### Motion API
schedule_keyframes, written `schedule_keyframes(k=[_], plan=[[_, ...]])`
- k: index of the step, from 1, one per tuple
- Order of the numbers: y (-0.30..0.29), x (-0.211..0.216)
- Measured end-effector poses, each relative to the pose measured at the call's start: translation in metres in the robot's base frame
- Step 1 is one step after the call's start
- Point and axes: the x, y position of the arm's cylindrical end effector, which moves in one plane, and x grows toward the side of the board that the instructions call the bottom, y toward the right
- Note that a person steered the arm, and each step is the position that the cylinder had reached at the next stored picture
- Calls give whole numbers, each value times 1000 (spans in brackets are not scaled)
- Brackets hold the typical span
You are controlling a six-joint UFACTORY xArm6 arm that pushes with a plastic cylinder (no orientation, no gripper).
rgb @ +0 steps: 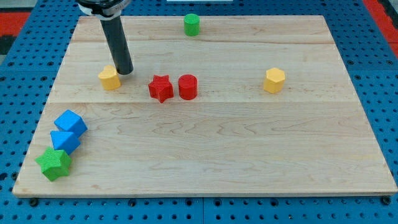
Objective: Move the yellow hexagon to the left center
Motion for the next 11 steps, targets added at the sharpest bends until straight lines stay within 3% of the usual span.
schedule_keyframes(k=[1, 2, 4, 5, 6, 7, 8, 10, 11], plan=[[-57, 30], [-72, 74], [-37, 60], [62, -6], [185, -32], [283, 9], [317, 48], [417, 47], [393, 87]])
